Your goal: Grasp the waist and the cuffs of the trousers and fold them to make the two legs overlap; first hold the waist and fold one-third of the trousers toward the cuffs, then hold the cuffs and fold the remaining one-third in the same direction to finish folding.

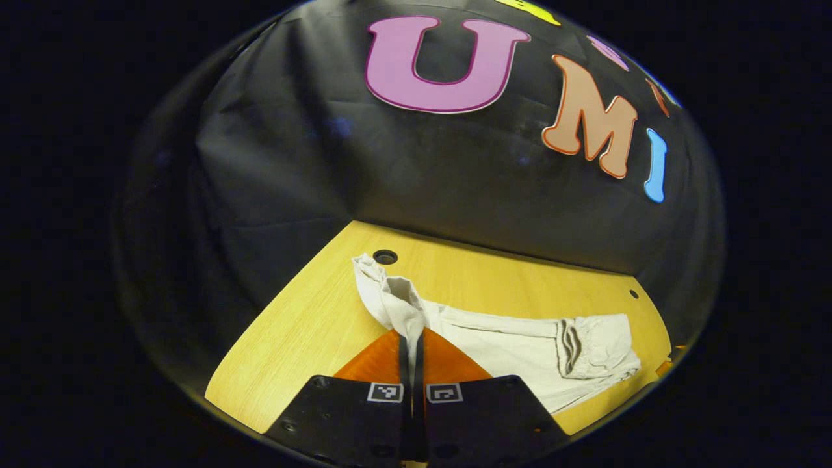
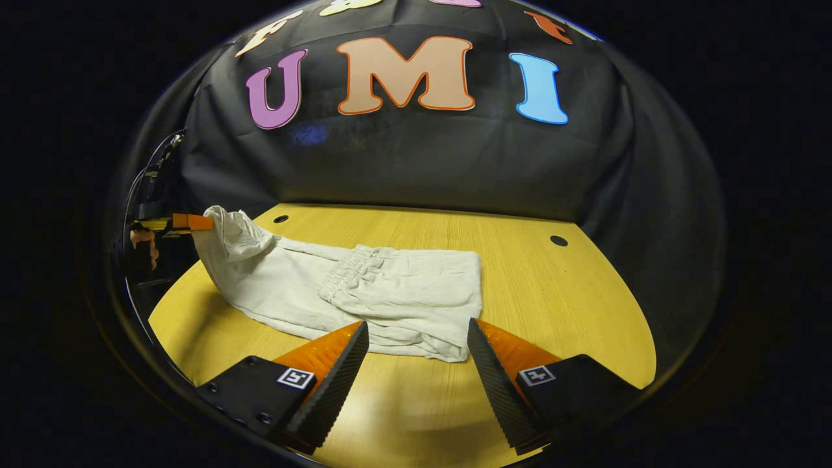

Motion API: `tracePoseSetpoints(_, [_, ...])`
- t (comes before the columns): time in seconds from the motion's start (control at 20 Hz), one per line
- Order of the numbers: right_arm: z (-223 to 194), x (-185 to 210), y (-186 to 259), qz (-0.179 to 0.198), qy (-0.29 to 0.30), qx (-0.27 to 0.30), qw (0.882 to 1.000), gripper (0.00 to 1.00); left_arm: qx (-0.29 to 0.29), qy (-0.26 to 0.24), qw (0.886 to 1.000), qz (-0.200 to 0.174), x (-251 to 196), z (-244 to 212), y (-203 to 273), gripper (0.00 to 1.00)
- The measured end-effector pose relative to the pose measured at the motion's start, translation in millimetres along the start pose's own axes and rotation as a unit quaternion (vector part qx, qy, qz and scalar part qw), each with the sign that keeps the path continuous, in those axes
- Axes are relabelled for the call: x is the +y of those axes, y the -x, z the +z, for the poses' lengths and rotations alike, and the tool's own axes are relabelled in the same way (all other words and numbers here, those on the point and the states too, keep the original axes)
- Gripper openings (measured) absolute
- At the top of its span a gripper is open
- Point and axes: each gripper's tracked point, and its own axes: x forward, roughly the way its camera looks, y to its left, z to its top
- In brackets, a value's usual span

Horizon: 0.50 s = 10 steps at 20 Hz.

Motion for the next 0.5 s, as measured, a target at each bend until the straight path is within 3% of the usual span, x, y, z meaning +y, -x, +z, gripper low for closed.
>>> tracePoseSetpoints(0.5, [-5.7,-73.3,26.9,-0.019,-0.022,-0.011,1.0,0.98,-0.008,-0.011,0.999,-0.052,-112.5,15.1,-0.4,0.0])
